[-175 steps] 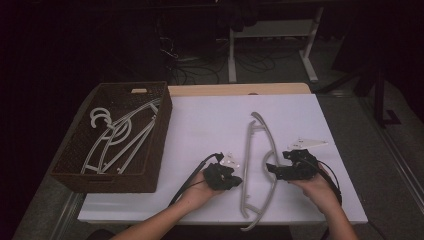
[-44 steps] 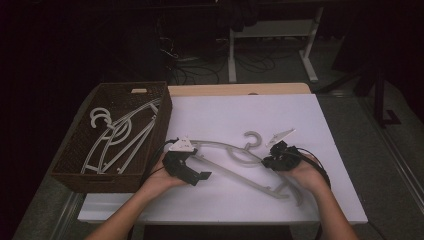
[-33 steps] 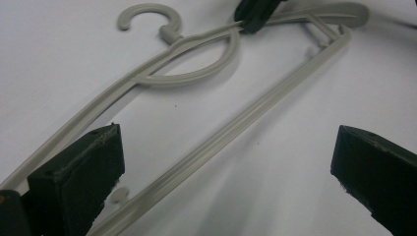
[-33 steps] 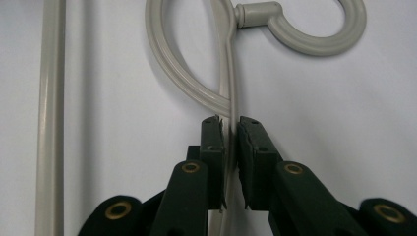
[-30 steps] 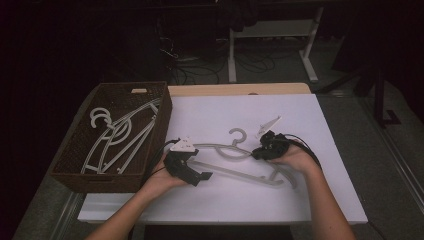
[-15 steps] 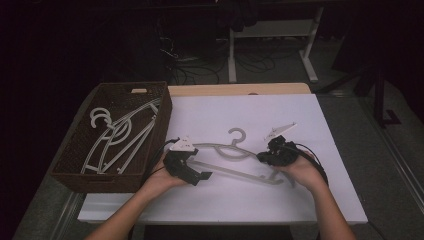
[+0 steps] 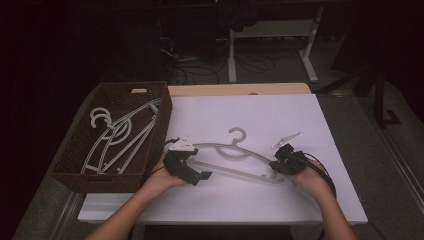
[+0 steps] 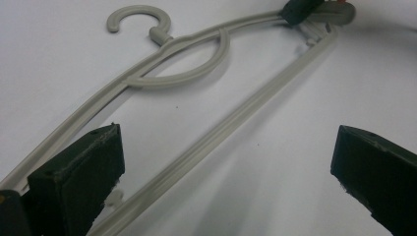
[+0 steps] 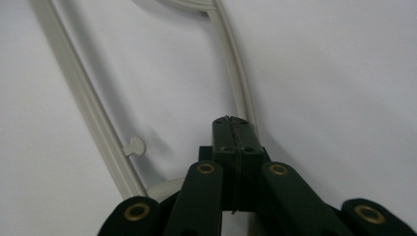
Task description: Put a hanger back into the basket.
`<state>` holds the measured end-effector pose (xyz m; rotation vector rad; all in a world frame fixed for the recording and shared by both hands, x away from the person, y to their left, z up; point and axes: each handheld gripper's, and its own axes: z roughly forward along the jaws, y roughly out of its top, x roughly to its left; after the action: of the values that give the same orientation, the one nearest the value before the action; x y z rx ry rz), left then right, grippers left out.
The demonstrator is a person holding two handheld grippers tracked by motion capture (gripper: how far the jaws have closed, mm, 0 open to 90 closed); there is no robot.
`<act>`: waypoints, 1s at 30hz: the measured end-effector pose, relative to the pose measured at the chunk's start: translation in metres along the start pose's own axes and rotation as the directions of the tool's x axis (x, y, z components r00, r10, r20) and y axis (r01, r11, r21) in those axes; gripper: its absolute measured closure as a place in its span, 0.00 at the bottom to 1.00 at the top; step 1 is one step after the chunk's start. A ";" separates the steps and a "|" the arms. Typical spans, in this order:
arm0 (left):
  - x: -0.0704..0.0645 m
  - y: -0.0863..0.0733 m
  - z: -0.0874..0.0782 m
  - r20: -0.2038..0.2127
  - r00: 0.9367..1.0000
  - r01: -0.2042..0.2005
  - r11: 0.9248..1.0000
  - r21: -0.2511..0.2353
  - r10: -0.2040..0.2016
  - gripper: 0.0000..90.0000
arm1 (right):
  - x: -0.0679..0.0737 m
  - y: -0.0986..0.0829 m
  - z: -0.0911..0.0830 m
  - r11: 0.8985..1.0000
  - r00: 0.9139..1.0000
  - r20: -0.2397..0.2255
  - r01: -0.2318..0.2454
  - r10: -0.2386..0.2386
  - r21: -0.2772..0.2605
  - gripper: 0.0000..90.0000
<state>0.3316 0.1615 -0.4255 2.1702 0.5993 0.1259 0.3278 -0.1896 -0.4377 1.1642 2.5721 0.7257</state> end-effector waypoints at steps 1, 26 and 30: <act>0.000 0.000 0.000 0.000 1.000 0.000 1.000 0.000 0.000 0.00 | 0.000 0.000 0.000 1.000 1.000 0.000 0.000 0.000 0.000 0.99; 0.000 0.000 0.001 -0.003 1.000 0.004 1.000 0.004 -0.004 0.00 | -0.010 0.007 -0.021 0.983 0.995 0.005 -0.101 0.103 -0.154 0.99; 0.000 0.000 0.001 -0.003 1.000 0.004 1.000 0.004 -0.004 0.00 | -0.001 0.004 -0.011 0.988 0.996 0.004 -0.084 0.086 -0.130 0.99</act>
<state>0.3321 0.1612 -0.4263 2.1724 0.6061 0.1258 0.3266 -0.1923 -0.4260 1.2385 2.4389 0.8890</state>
